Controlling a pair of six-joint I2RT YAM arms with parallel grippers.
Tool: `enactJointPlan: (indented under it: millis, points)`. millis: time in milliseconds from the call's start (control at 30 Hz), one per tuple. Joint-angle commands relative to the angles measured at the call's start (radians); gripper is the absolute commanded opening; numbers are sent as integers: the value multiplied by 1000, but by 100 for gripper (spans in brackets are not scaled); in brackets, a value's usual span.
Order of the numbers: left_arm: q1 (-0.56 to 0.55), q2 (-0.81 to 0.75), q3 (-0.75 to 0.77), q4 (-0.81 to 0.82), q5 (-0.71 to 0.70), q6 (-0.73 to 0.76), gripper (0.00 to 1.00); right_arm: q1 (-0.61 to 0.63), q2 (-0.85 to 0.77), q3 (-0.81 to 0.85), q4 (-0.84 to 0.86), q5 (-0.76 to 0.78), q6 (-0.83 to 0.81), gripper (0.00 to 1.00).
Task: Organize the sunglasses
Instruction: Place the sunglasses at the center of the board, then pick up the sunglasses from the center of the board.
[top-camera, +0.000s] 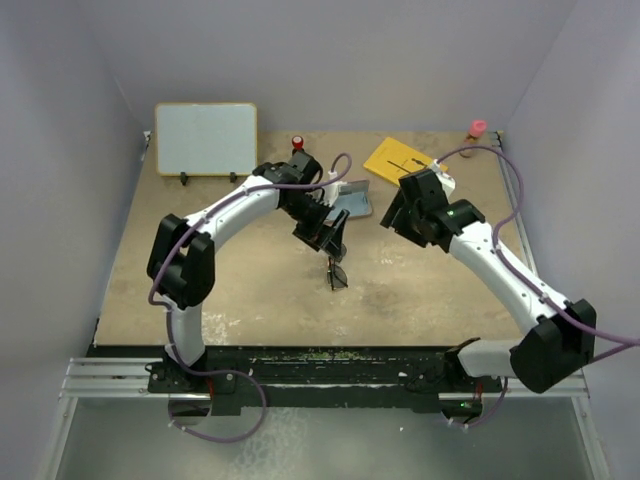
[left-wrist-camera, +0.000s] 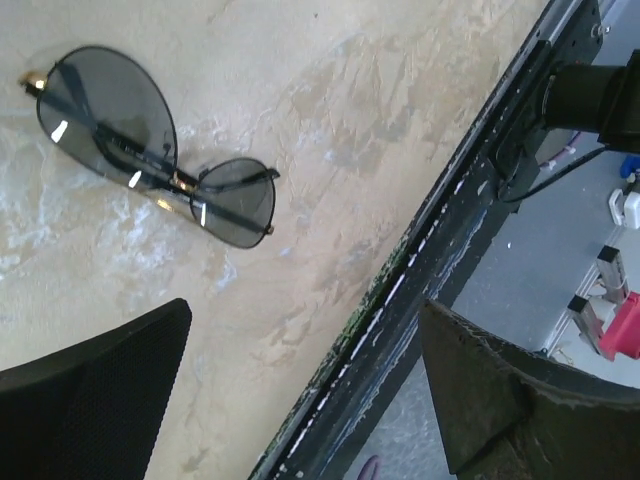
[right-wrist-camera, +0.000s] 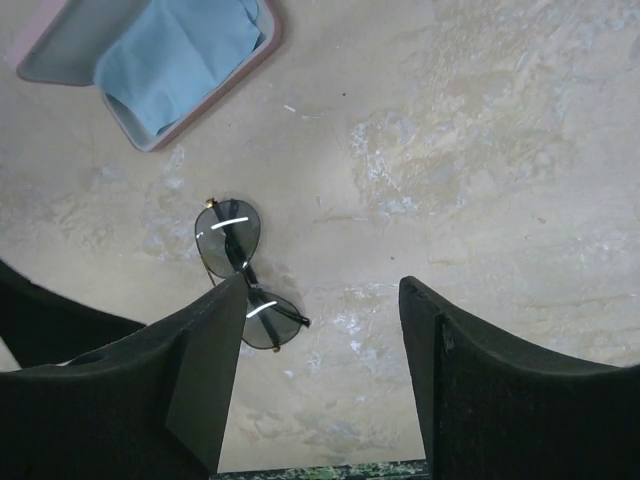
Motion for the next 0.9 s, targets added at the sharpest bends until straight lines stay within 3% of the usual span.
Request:
enactJointPlan:
  millis: [0,300,633,867]
  points:
    - [-2,57,71,41,-5,-60,98,-15,-67,2,-73,44,-46,67]
    - [-12,113,44,97,-90,-93,98,-57,-165,-119,-36,9,-9,67]
    - [-84,115,-13,137,-108,-116,98,-72,-154,-115,-38,2,-28,67]
    - [-121,190,54,103,-202,-120,97,-81,-172,-129,-27,-22,-16,67]
